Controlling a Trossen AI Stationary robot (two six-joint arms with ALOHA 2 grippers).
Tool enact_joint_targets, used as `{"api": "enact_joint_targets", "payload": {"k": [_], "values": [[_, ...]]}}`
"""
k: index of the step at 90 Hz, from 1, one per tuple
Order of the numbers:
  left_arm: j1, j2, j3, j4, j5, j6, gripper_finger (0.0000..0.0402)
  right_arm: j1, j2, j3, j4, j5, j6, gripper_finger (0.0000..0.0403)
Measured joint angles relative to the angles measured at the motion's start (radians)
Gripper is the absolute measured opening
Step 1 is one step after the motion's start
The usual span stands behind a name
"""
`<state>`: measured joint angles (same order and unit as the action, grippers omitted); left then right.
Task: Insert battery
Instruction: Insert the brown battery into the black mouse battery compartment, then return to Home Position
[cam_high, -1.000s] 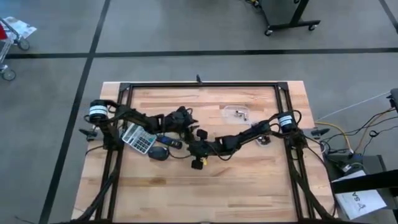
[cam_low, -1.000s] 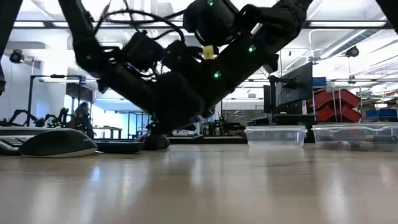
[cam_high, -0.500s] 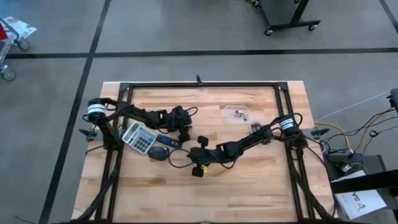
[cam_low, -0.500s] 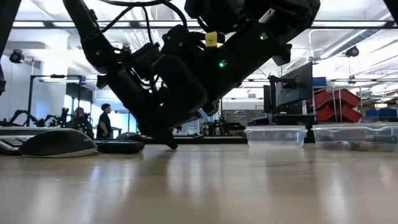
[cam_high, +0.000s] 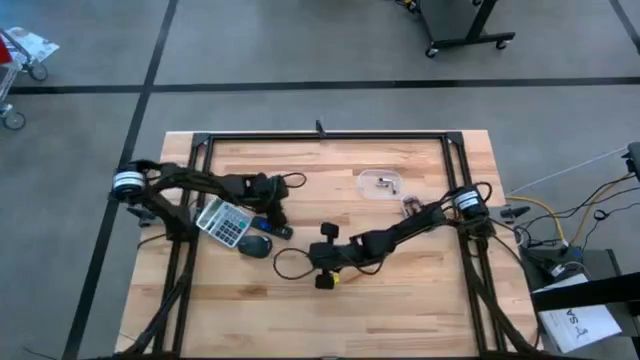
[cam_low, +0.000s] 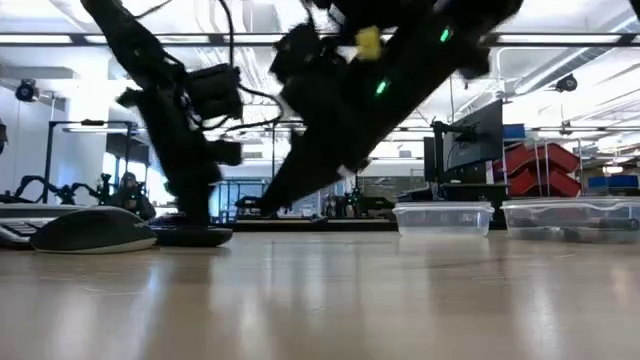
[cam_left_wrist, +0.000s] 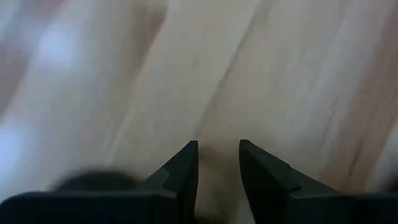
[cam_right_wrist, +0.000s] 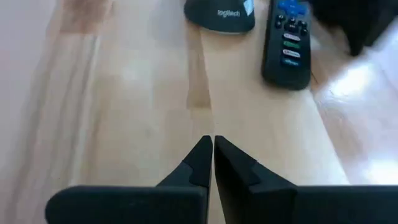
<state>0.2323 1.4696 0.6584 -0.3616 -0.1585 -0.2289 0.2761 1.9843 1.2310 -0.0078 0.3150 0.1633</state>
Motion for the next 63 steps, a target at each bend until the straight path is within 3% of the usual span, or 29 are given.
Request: {"api": "enact_joint_targets", "payload": {"k": [17, 36, 63], "values": [[-0.042, -0.180, -0.124, 0.130, 0.008, -0.089, 0.0098, 0.008, -0.164, -0.079, -0.101, 0.004, -0.078, 0.0000], [-0.127, -0.420, -0.299, 0.368, -0.010, -0.221, 0.0098, 0.008, -0.399, -0.346, -0.052, 0.081, -0.066, 0.0000], [-0.210, -0.665, -0.455, 0.797, -0.044, -0.109, 0.0098, 0.005, -0.765, -0.738, 0.173, 0.098, -0.029, 0.0000]]}}
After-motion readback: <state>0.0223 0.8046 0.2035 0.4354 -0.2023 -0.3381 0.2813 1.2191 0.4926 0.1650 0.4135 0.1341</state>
